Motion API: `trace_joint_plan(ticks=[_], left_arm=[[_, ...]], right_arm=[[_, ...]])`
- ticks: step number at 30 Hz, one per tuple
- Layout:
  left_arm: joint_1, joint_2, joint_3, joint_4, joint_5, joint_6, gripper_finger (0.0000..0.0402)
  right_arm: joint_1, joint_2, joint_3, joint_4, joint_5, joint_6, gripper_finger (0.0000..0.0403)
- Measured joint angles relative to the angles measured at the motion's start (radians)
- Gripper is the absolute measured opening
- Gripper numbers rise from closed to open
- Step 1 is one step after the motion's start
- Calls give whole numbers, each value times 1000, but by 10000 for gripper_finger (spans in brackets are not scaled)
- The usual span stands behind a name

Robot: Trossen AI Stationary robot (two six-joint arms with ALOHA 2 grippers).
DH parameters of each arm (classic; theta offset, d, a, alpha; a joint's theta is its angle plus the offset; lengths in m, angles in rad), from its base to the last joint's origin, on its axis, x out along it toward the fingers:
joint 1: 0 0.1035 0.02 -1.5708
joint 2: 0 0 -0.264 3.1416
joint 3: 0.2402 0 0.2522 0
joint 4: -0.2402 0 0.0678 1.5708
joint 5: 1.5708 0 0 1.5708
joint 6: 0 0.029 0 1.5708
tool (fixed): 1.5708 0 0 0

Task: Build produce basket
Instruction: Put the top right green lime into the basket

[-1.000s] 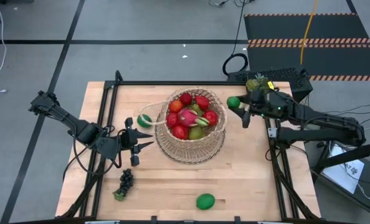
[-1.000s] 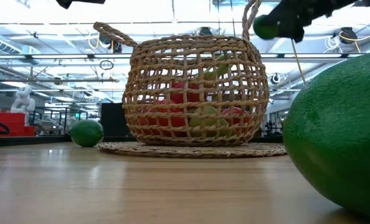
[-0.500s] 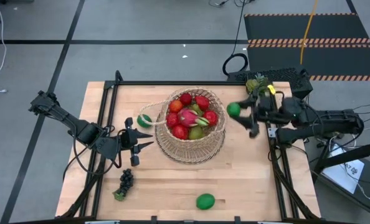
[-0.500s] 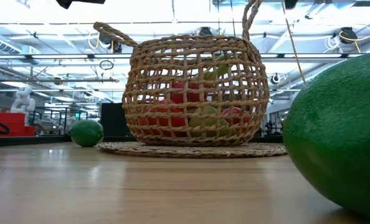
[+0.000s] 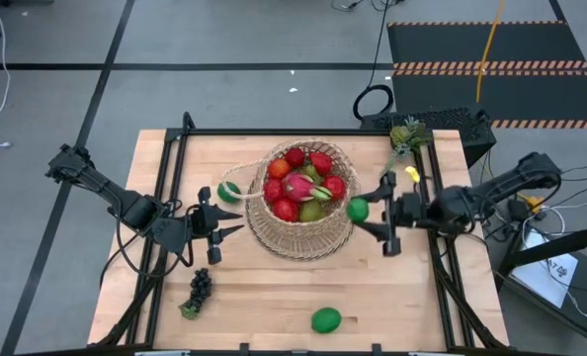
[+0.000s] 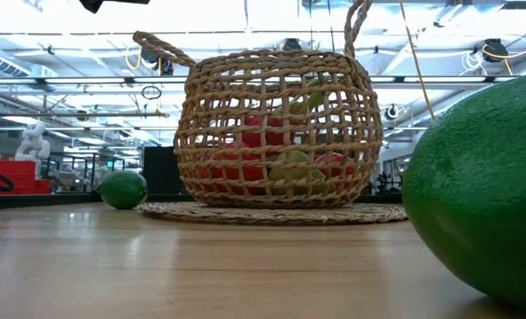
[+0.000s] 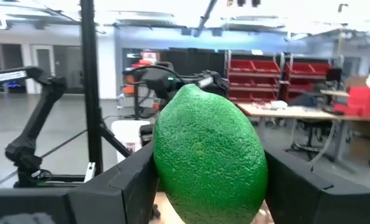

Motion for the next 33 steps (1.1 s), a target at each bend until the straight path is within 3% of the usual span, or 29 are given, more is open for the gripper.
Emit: trace_joint_plan(ticks=[6, 33], left_arm=[[0, 0, 0, -2, 0, -5, 113], [0, 0, 0, -4, 0, 2, 113]], right_arm=[[43, 71, 0, 122, -10, -168, 235], [51, 79, -1, 135, -13, -869, 235]])
